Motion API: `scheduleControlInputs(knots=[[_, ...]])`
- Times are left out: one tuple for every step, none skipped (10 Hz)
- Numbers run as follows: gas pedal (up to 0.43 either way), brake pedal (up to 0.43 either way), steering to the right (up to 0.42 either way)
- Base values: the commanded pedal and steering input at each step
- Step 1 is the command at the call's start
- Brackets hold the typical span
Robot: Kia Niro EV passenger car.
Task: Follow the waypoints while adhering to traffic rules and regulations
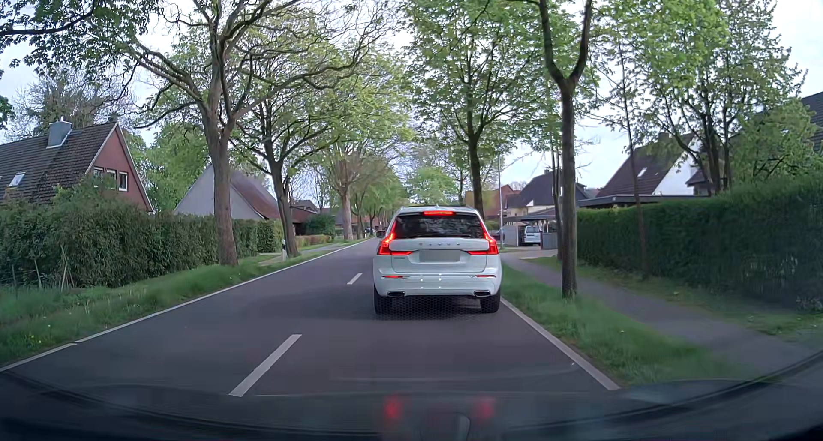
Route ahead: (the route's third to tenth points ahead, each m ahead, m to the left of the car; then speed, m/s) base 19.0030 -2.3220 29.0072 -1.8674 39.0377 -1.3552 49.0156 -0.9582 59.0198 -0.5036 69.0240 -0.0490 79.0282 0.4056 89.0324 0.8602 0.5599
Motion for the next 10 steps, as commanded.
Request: scheduleControlInputs(knots=[[0.0, 0.128, 0.003], [0.0, 0.116, 0.003], [0.0, 0.11, 0.003], [0.0, 0.104, 0.003], [0.0, 0.098, 0.003], [0.0, 0.091, 0.004], [0.0, 0.079, 0.004], [0.0, 0.079, 0.003], [0.0, 0.079, 0.004], [0.0, 0.079, 0.004]])
